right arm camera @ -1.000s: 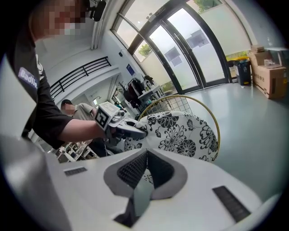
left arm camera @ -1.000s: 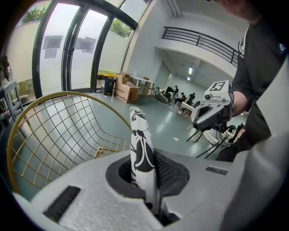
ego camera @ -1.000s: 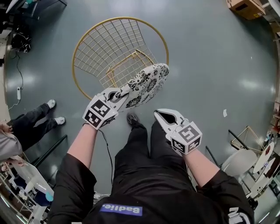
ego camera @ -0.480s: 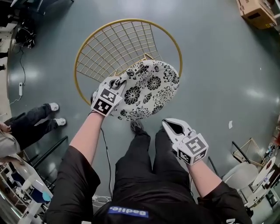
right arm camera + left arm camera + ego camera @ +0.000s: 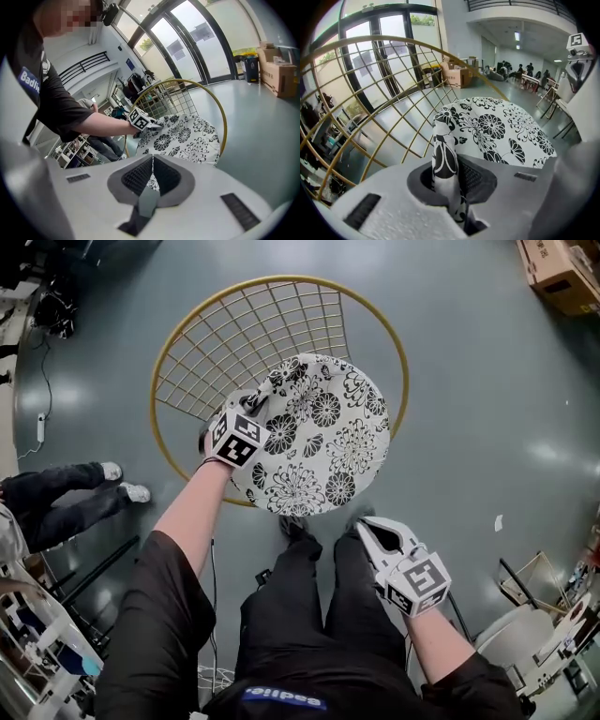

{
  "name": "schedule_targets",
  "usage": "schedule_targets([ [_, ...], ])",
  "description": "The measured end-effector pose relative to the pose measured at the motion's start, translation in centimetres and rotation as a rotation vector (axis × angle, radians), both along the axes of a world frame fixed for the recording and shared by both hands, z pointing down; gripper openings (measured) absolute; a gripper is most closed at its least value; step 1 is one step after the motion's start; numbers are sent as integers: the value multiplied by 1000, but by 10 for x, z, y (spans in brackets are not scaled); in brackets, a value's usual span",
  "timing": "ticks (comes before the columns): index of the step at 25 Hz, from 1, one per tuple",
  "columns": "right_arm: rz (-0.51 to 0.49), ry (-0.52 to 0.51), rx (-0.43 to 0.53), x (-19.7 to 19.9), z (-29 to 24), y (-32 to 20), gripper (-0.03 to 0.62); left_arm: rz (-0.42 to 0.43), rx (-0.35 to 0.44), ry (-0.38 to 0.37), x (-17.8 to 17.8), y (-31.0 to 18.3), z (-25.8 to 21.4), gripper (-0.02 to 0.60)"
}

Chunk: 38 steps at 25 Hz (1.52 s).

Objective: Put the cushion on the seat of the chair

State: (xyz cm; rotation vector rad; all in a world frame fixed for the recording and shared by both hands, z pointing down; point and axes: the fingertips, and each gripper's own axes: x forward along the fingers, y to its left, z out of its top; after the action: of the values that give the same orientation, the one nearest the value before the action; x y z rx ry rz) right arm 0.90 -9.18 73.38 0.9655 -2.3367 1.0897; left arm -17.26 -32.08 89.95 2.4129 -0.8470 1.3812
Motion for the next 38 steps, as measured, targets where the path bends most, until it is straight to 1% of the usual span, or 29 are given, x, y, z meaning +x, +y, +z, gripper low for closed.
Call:
schedule_targets([
  [5,11,2,-13,1,15,3,31,-29,39,-48,-8,-20,18,36],
  [6,9,4,-15,2,17,6,31,-36,52,-56,-9,-23,19,58],
  [8,9,10,-20,5,21,11,31,-54,72,-71,-12,-27,21,122],
  [10,16,14,-28,9,24,14,31,-76,93,-79,-16,-31,20,165],
  [12,24,17,-30,12,26,16,31,-91,124,-77,-18,-33,14,219],
  [14,28,17,-26,14,23,17,31,-94,153,-67,-17,-33,5,252],
  [20,16,7,7,11,-7,15,31,-127,186,-19,-13,-29,-38,270],
  [23,-2,-4,32,4,-28,13,31,-149,179,26,-8,-18,-66,270],
  [27,-33,-13,57,-11,-60,13,31,-213,157,126,-2,14,-114,270],
  [32,-67,-22,106,-13,-110,6,31,-278,160,250,16,64,-189,270],
  [34,-79,-23,128,-15,-130,4,31,-283,155,288,23,89,-218,260],
  [38,-109,-25,176,-22,-172,1,31,-257,162,361,45,138,-285,209],
])
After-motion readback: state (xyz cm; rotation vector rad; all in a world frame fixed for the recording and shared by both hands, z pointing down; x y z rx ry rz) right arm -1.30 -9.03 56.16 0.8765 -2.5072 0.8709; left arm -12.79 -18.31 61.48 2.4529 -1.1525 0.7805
